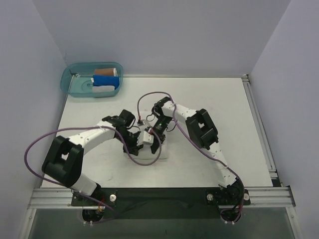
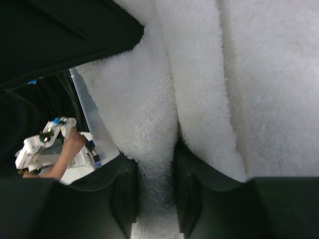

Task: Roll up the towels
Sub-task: Roll the towel

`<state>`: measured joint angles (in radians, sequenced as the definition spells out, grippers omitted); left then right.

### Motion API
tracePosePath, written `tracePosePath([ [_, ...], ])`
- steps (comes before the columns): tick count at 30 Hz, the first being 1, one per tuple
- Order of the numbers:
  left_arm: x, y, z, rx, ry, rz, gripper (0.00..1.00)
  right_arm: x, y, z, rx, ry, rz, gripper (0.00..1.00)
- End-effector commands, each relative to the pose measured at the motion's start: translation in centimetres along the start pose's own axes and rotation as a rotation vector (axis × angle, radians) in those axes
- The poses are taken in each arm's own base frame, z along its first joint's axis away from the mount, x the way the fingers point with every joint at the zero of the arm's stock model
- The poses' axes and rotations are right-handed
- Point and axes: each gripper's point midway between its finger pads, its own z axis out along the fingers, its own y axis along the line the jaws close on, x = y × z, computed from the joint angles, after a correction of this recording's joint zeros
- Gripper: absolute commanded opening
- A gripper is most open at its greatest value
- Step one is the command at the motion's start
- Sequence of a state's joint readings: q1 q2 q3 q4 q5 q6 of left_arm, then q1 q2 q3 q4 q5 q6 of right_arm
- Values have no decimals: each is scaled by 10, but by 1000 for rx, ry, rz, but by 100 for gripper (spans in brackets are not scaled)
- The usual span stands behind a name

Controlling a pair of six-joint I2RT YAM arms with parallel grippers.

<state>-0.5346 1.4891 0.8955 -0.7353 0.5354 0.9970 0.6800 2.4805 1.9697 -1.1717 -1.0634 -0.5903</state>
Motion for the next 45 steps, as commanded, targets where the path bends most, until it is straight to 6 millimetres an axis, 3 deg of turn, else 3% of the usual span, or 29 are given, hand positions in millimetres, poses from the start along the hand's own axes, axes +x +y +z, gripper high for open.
tracePosePath([
  [1, 30, -45, -8, 276, 102, -260, 5, 12, -42, -32, 207, -5, -56, 35],
  [2, 29, -54, -7, 361, 93, -324, 5, 10, -30, -52, 222, -62, -66, 40],
  [3, 26, -51, -8, 383, 77, -347, 5, 18, -25, -55, 218, -72, -48, 49],
  [4, 19, -40, -11, 378, 51, -352, 5, 21, -20, -64, 224, -98, -44, 52],
  [5, 22, -43, -9, 427, 64, -394, 5, 18, -6, -79, 250, -141, -79, 53],
  [12, 15, -18, 3, 555, 60, -552, 8, 41, 21, -150, 381, -316, -74, 50],
  [17, 34, 13, 23, 605, 122, -663, 9, 51, 50, -166, 521, -389, -177, 45],
  [18, 31, 30, 22, 584, 108, -666, 9, 51, 52, -166, 546, -395, -192, 45],
  [23, 45, 48, 33, 606, 157, -728, 9, 49, 59, -144, 762, -308, -372, 45],
  [26, 50, 55, 37, 594, 180, -736, 9, 37, 57, -130, 868, -265, -468, 55],
  [27, 50, 56, 37, 594, 181, -737, 9, 36, 52, -123, 884, -246, -482, 64],
  [30, 50, 56, 38, 603, 185, -739, 9, 20, 45, -109, 961, -209, -562, 72],
  [34, 50, 55, 38, 613, 186, -744, 11, -6, 37, -93, 1028, -183, -700, 73],
  [37, 51, 55, 38, 614, 189, -746, 12, -12, 22, -74, 1038, -127, -772, 75],
  [42, 50, 59, 37, 610, 176, -746, 15, -3, -14, -40, 972, -40, -801, 76],
  [45, 52, 61, 37, 609, 163, -769, 17, 7, -29, -21, 913, -1, -783, 64],
])
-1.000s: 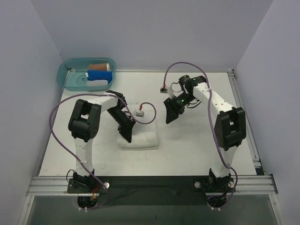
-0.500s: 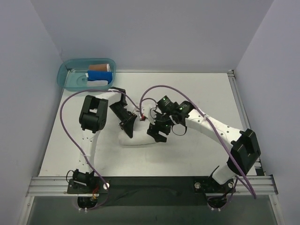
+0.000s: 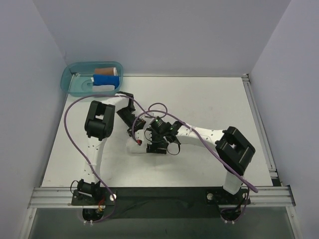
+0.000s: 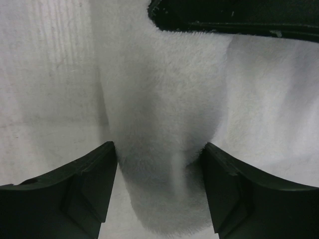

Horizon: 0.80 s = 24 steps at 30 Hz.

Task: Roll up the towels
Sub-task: Roll the towel

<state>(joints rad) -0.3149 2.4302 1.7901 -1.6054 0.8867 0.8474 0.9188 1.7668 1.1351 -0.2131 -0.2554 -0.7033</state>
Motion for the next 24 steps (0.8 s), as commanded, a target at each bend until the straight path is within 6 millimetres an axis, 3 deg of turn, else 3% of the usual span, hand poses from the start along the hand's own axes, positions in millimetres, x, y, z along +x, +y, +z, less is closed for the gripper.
tracePosePath([
  [1, 17, 64, -1, -122, 107, 98, 19, 10, 16, 19, -74, 8, -13, 56],
  [2, 17, 64, -2, -123, 96, 89, 20, 12, 20, 20, -93, 9, -4, 36],
  [4, 18, 64, -6, -130, 52, 92, 26, 18, 33, 22, -152, 24, 7, 17],
  [5, 20, 63, -8, -135, 30, 73, 33, 18, 41, 23, -190, 15, 14, 0],
  [8, 19, 57, -24, -146, -96, 60, 40, 29, 57, 24, -309, 61, 48, 0],
  [9, 18, 54, -32, -139, -141, 53, 45, 24, 59, 23, -347, 42, 63, 0],
  [11, 16, 37, -56, -111, -277, 52, 56, 34, 69, 24, -425, 67, 110, 0],
  [12, 15, 31, -64, -109, -320, 63, 68, 34, 75, 23, -470, 58, 134, 0],
  [13, 12, 15, -78, -115, -382, 100, 69, 34, 73, 27, -490, 61, 149, 0],
  [16, 20, -3, -119, -168, -531, 161, 72, 31, 74, 28, -573, 66, 218, 0],
  [21, 41, -22, -188, -281, -769, 235, 72, 27, 77, 24, -685, 102, 305, 0],
  [22, 43, -33, -198, -311, -811, 278, 71, 29, 79, 27, -714, 125, 330, 0],
  [24, 57, -34, -205, -361, -857, 291, 71, 24, 77, 22, -745, 160, 365, 0],
])
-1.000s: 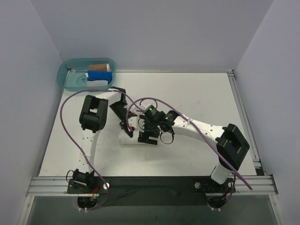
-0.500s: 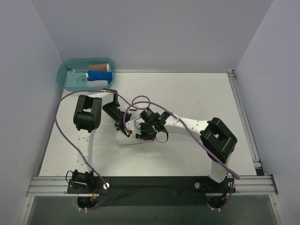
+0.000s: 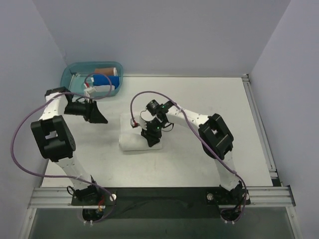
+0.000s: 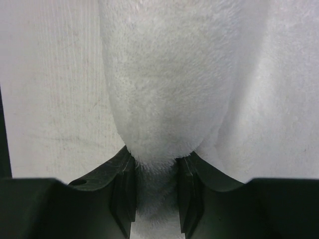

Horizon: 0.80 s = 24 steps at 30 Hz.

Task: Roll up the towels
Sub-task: Roll the towel

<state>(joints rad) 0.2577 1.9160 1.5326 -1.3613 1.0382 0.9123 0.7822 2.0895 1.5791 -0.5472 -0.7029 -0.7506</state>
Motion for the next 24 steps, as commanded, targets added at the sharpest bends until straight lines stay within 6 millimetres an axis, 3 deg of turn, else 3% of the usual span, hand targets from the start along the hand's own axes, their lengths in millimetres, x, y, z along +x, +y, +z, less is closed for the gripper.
tracePosePath([
  [1, -17, -21, -29, -75, -141, 207, 71, 81, 77, 29, -336, 305, 328, 0],
  [6, 13, -42, -30, -200, -144, 451, 75, 83, 81, 27, -385, 390, 444, 0],
  [7, 26, -48, -24, -228, -140, 538, 76, 87, 81, 30, -403, 404, 471, 0],
  [10, 39, -65, -13, -282, -115, 754, 81, 85, 83, 32, -457, 407, 543, 0],
  [11, 58, -65, 0, -265, -85, 785, 83, 86, 84, 33, -469, 412, 559, 0],
  [13, 64, -70, 8, -304, -35, 921, 86, 84, 81, 37, -497, 421, 615, 0],
  [14, 79, -76, 28, -254, 12, 972, 86, 83, 80, 39, -505, 415, 635, 0],
  [20, 85, -95, 74, -230, 122, 1254, 91, 80, 77, 46, -570, 413, 769, 0],
  [24, 86, -91, 100, -215, 203, 1294, 91, 81, 76, 46, -576, 409, 784, 0],
])
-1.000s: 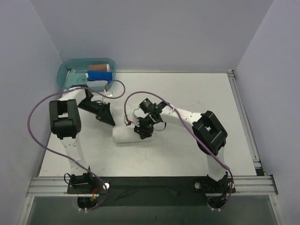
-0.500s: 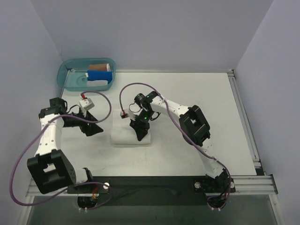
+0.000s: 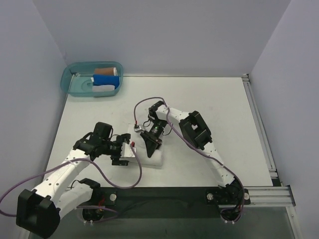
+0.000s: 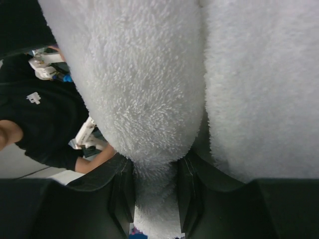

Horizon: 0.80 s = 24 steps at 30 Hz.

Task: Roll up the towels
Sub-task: Roll the towel

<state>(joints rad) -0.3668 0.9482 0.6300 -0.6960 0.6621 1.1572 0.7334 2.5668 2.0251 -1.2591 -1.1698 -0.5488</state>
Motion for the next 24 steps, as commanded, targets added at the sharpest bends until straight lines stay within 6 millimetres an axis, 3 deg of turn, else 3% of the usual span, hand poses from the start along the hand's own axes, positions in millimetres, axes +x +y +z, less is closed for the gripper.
tracePosePath([
  [1, -2, 32, 16, -78, 62, 101, 91, 49, -63, 14, 166, 228, 104, 0],
  [4, 10, 34, 34, -43, 118, 78, 90, 49, -65, 11, 174, 226, 100, 0],
  [7, 28, 32, 46, 0, 191, 25, 82, 49, -70, 6, 192, 219, 91, 1],
  [11, 37, 6, 47, 126, 241, -19, 55, 42, -79, -5, 228, 163, 126, 3],
  [12, 40, -10, 45, 184, 255, -48, 42, 35, -83, -12, 245, 120, 118, 5],
  [14, 39, -23, 45, 245, 278, -56, 29, 29, -85, -18, 256, 72, 133, 18],
  [15, 44, -36, 42, 306, 310, -85, 18, 24, -79, -28, 258, 32, 127, 22],
  [17, 47, -45, 39, 363, 330, -107, 11, 20, -74, -40, 272, -21, 148, 34],
  [18, 50, -53, 36, 417, 353, -139, 9, 10, -67, -61, 308, -100, 104, 38],
  [19, 51, -56, 35, 441, 360, -148, 8, 11, -65, -68, 320, -129, 109, 42],
  [20, 51, -58, 33, 461, 369, -165, 8, 4, -63, -81, 345, -190, 96, 43],
  [21, 51, -61, 33, 495, 379, -199, 8, 0, -47, -107, 374, -271, 63, 43],
  [23, 50, -65, 30, 544, 385, -241, 7, 1, -38, -129, 404, -355, 45, 43],
  [24, 52, -61, 32, 559, 388, -270, 7, -1, -17, -146, 436, -410, -10, 43],
])
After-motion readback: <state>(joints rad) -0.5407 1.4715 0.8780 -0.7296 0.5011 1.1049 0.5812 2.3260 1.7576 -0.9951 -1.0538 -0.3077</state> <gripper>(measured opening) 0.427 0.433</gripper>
